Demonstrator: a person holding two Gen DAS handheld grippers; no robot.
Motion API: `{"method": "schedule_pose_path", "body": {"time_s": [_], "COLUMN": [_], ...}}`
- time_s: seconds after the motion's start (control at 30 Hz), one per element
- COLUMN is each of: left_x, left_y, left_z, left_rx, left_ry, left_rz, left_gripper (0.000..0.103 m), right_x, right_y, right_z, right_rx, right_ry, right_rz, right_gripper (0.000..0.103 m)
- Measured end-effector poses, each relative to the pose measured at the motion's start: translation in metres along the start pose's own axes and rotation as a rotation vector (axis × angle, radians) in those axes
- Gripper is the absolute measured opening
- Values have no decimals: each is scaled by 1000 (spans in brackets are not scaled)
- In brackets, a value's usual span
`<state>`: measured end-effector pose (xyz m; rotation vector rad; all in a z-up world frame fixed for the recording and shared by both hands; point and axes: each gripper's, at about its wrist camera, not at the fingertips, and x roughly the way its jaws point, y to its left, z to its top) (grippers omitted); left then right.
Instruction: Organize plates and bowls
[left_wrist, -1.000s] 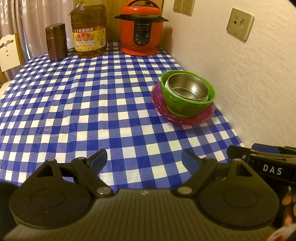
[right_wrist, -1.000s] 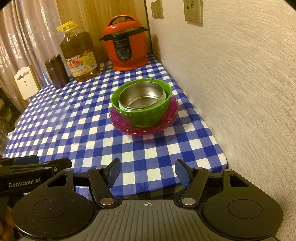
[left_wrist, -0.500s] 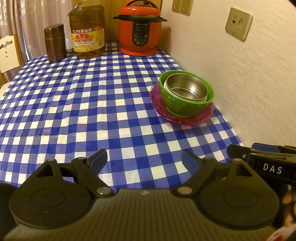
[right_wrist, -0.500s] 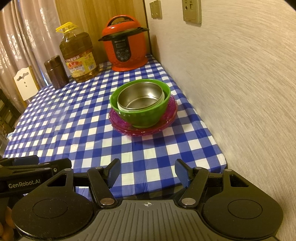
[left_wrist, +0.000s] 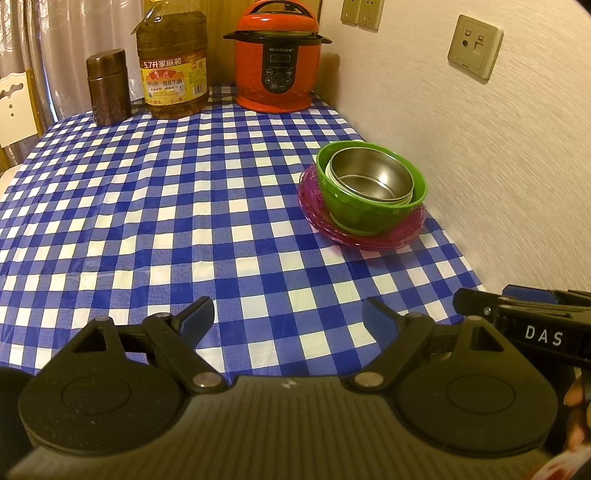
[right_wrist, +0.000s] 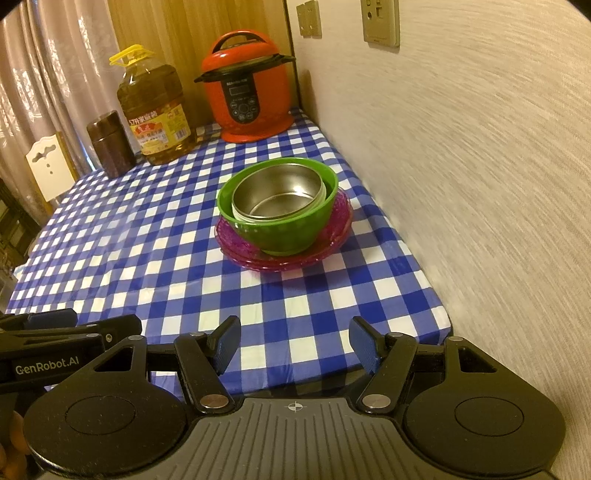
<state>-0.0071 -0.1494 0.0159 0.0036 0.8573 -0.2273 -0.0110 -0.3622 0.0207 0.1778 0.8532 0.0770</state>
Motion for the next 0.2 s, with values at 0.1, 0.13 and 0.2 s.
{"method": "schedule_pose_path", "body": {"time_s": [0.1, 0.13, 0.2], "left_x": [0, -1, -1], "left_y": [0, 1, 2], "left_z": [0, 0, 1], "left_rx": [-8, -14, -27], "left_ry": [-9, -16, -20], "left_rz": [-6, -14, -19], "left_gripper": [86, 86, 86], "right_x": [0, 0, 0], "right_y": [0, 0, 0], "right_z": [0, 0, 0], "right_rx": [1, 1, 0], "right_ry": [0, 0, -1], "right_rz": [0, 0, 0], "right_gripper": [65, 65, 65]}}
